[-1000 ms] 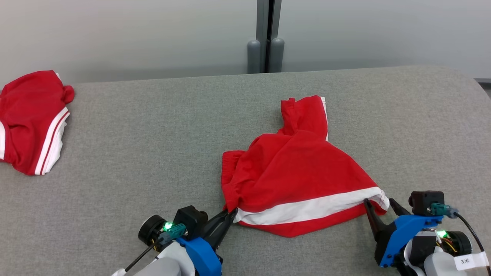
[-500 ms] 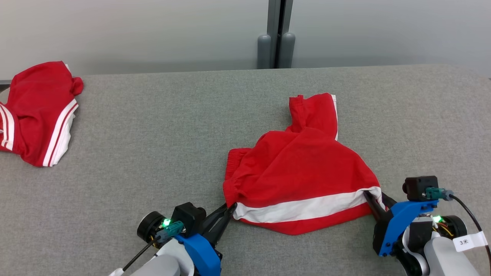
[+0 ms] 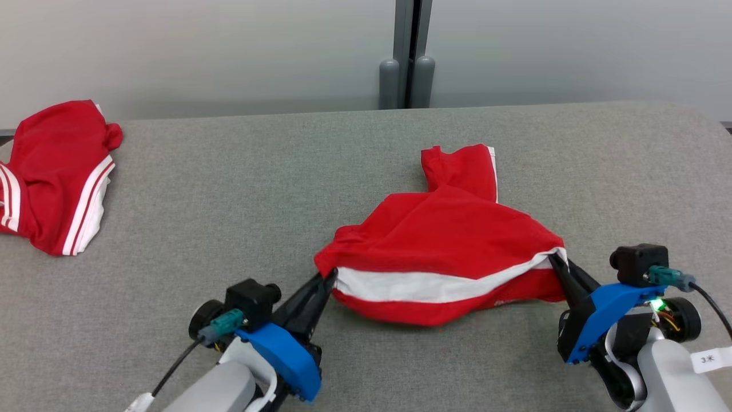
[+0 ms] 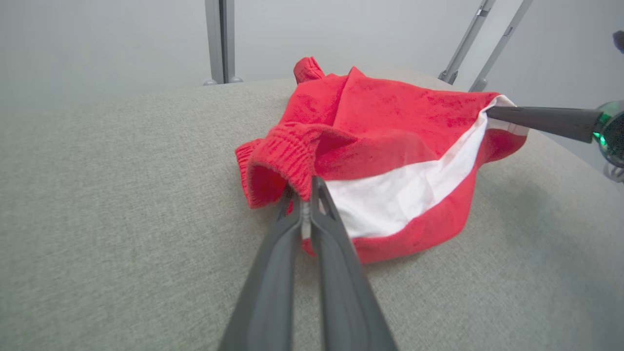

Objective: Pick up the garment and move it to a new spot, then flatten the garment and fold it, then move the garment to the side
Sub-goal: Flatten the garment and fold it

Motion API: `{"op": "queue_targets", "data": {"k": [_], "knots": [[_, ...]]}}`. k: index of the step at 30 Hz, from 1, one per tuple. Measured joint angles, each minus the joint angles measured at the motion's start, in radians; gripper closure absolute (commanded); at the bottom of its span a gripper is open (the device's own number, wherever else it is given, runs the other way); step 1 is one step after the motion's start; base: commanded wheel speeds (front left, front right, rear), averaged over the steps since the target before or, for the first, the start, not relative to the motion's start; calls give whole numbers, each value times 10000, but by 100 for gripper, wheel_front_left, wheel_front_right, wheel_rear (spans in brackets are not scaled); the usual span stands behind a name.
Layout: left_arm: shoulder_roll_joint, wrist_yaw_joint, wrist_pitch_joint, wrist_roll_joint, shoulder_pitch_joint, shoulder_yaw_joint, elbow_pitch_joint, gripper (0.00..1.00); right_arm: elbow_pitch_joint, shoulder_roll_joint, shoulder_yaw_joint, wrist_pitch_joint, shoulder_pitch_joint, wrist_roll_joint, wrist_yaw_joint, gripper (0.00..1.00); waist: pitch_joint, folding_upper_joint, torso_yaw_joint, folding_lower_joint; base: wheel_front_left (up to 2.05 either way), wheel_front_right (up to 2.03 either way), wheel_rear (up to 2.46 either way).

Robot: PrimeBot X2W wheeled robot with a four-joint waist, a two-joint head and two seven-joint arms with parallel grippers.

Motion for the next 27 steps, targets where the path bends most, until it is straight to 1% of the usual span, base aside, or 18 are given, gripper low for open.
{"op": "queue_targets", "data": {"k": [5,8,9,10,11,12,13,14,22,25,27], "knots": [[25,-8,-10,-523,185,1342,-1254,100,-1193,-219,-104,-113,12,105,0,100,-299,0,-56,-1,0,0,0],[117,-10,-13,-844,281,2015,-2199,100,-2140,-295,-236,-102,83,159,0,100,-536,0,-99,-1,0,0,0],[117,-10,-13,-844,281,2015,-2199,100,-2140,-295,-236,-102,83,159,0,100,-536,0,-99,-1,0,0,0],[236,0,-12,-1043,368,2349,-2815,100,-2824,-336,-382,-42,177,173,0,100,-704,0,-132,-1,0,0,0],[330,31,-12,-1147,395,2476,-3154,100,-3208,-357,-464,-2,217,184,0,100,-789,-1,-151,-1,0,0,0],[330,31,-12,-1147,395,2476,-3154,100,-3208,-357,-464,-2,217,184,0,100,-789,-1,-151,-1,0,0,0],[499,169,44,-1333,397,2738,-3925,100,-4033,-359,-619,155,319,186,0,100,-960,-1,-184,-1,0,0,0],[499,169,44,-1333,397,2738,-3925,100,-4033,-359,-619,155,319,186,0,100,-960,-1,-184,-1,0,0,0],[1417,999,819,-1616,113,3662,-7497,100,-7576,-169,-1193,949,817,330,0,100,-1389,-3,-390,-2,0,0,0],[1680,1244,1381,-1799,-306,3914,-8581,100,-8569,-121,-1381,1252,824,320,0,100,-1370,-3,-449,-2,0,0,0],[1772,1371,1787,-1933,-584,3967,-9056,100,-8993,-52,-1461,1505,863,422,0,100,-1287,-3,-485,-2,0,0,0]]}}
